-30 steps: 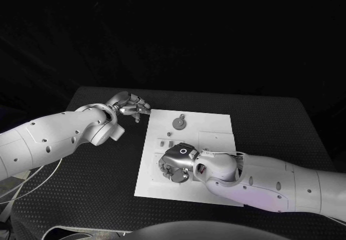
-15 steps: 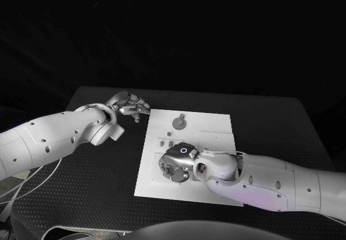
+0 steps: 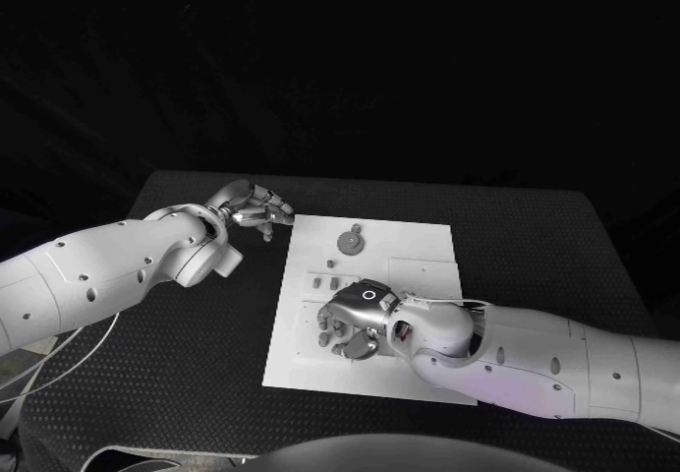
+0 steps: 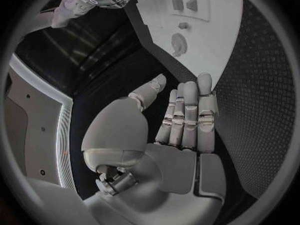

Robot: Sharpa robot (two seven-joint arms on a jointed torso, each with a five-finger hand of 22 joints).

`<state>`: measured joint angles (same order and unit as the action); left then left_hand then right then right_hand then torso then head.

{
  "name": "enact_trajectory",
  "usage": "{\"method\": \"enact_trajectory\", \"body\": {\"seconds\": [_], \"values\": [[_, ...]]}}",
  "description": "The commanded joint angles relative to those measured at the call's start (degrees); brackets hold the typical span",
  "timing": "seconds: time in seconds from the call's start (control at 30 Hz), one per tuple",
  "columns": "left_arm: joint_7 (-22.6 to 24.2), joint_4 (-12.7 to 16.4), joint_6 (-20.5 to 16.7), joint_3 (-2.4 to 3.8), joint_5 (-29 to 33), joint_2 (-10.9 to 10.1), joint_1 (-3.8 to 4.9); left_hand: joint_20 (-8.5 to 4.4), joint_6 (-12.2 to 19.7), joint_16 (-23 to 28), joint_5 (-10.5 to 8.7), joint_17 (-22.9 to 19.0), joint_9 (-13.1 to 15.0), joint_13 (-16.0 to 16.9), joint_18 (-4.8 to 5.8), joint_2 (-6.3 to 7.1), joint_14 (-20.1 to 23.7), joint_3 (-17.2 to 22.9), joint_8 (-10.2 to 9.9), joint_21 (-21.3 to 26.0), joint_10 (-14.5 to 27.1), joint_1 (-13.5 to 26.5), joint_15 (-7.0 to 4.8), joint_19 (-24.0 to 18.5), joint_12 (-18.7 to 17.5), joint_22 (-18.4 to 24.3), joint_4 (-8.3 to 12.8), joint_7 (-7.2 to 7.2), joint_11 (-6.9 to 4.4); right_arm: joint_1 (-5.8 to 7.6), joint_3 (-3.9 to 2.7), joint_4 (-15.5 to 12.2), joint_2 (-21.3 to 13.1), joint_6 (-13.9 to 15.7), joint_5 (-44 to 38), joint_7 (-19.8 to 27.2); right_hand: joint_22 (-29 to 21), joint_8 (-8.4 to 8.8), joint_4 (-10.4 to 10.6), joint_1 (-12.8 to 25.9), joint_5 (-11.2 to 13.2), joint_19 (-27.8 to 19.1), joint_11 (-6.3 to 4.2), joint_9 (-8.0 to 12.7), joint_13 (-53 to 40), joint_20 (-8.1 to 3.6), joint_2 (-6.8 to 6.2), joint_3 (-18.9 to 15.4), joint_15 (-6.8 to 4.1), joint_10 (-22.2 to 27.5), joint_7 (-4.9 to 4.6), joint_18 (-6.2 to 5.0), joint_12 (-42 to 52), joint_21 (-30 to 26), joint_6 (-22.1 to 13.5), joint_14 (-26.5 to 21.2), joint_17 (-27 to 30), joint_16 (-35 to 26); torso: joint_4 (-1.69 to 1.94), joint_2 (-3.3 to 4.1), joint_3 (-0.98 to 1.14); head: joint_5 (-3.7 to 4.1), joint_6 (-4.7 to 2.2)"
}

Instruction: Assemble the parts on the task board

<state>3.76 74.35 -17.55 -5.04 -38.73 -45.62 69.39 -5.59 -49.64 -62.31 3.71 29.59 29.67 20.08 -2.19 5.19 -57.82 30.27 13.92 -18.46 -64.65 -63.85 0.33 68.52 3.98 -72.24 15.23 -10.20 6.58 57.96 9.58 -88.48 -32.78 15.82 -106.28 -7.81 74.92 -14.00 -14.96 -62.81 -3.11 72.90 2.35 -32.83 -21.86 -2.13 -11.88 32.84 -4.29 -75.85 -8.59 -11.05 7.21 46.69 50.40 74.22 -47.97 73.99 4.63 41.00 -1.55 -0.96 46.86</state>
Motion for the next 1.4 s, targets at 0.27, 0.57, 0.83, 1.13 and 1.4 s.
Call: {"method": "enact_trajectory", "body": {"seconds": [0.27,0.57,0.83,1.13,1.4], "values": [[0.30,-0.14,0.46,0.03,0.05,0.24,0.07,0.13,0.22,0.18,-0.35,0.08,-0.07,0.07,-3.90,0.06,-0.32,-0.03,0.32,0.28,0.41,-0.16,-0.12,0.32,0.01,-0.10,-0.01,-0.40,-0.03,0.77,-3.80,-5.69,-3.40,6.00,3.80,-1.43,0.76,0.54,1.51,0.24,0.33,0.24,0.29,0.08,-0.48,-0.55,-1.89,0.36,0.55,0.54,-0.17,-3.95,-0.45,-0.43,-1.12,0.01,0.12,-0.15,-0.16,-0.08,0.07,0.45,-0.47],[0.36,-1.55,0.38,0.02,0.24,0.93,0.06,0.15,0.24,0.19,-0.36,0.09,-0.08,0.07,-3.89,0.04,-0.31,-0.06,0.32,0.30,0.42,-0.06,-0.11,0.33,0.01,-0.12,-0.07,-0.41,-0.03,7.89,-7.47,-4.11,-9.34,-7.77,28.15,-6.33,0.59,-0.01,9.14,7.45,0.56,-0.08,-1.24,-0.25,-7.24,0.03,1.37,-0.90,-0.91,-7.33,0.86,-3.73,6.71,-1.10,-0.19,-0.69,0.18,-0.50,-0.51,-0.40,0.06,1.90,-1.54],[0.52,-3.02,0.33,-0.02,0.63,1.53,0.03,0.17,0.27,0.21,-0.35,0.09,-0.10,0.07,-3.88,0.03,-0.28,-0.10,0.33,0.35,0.44,0.05,-0.09,0.31,0.01,-0.13,-0.16,-0.43,-0.01,11.25,-7.42,-3.77,-15.64,-14.25,35.10,-10.78,0.92,-2.28,13.31,11.40,0.40,-0.09,-2.93,-2.59,-34.13,-0.34,1.78,-2.70,-2.25,1.66,2.47,-3.48,28.77,-1.58,3.10,-0.43,-0.35,-0.39,-1.29,-1.02,0.10,2.51,-2.10],[0.50,-3.63,0.43,-0.26,0.73,1.69,0.01,0.19,0.32,0.28,-0.35,0.10,-0.13,0.08,-3.86,-0.01,-0.21,-0.14,0.34,0.45,0.48,0.26,-0.07,0.24,0.00,-0.15,-0.31,-0.44,0.01,11.27,-6.13,-6.22,-19.39,-22.63,40.64,-17.00,1.17,-3.31,20.82,14.76,0.16,0.20,-3.83,-4.64,-46.94,-1.21,-2.44,0.43,-3.31,5.33,3.53,-3.95,41.20,-0.24,5.37,0.41,-6.55,5.68,-1.75,-1.39,0.48,2.38,-2.12],[0.45,-3.86,0.58,-0.51,0.95,1.75,-0.01,0.21,0.36,0.32,-0.36,0.10,-0.16,0.09,-3.85,0.00,-0.16,-0.21,0.35,0.53,0.51,0.48,-0.05,0.20,0.00,-0.17,-0.47,-0.46,0.03,11.26,-3.26,-8.13,-21.92,-26.08,43.47,-19.85,1.31,-4.48,25.31,17.30,0.31,0.49,-4.86,-5.91,-50.34,-1.69,-3.35,-0.06,-4.27,3.84,4.63,-3.95,45.40,0.89,8.10,1.54,-11.50,8.14,-1.88,-1.46,0.43,2.48,-1.92]]}}
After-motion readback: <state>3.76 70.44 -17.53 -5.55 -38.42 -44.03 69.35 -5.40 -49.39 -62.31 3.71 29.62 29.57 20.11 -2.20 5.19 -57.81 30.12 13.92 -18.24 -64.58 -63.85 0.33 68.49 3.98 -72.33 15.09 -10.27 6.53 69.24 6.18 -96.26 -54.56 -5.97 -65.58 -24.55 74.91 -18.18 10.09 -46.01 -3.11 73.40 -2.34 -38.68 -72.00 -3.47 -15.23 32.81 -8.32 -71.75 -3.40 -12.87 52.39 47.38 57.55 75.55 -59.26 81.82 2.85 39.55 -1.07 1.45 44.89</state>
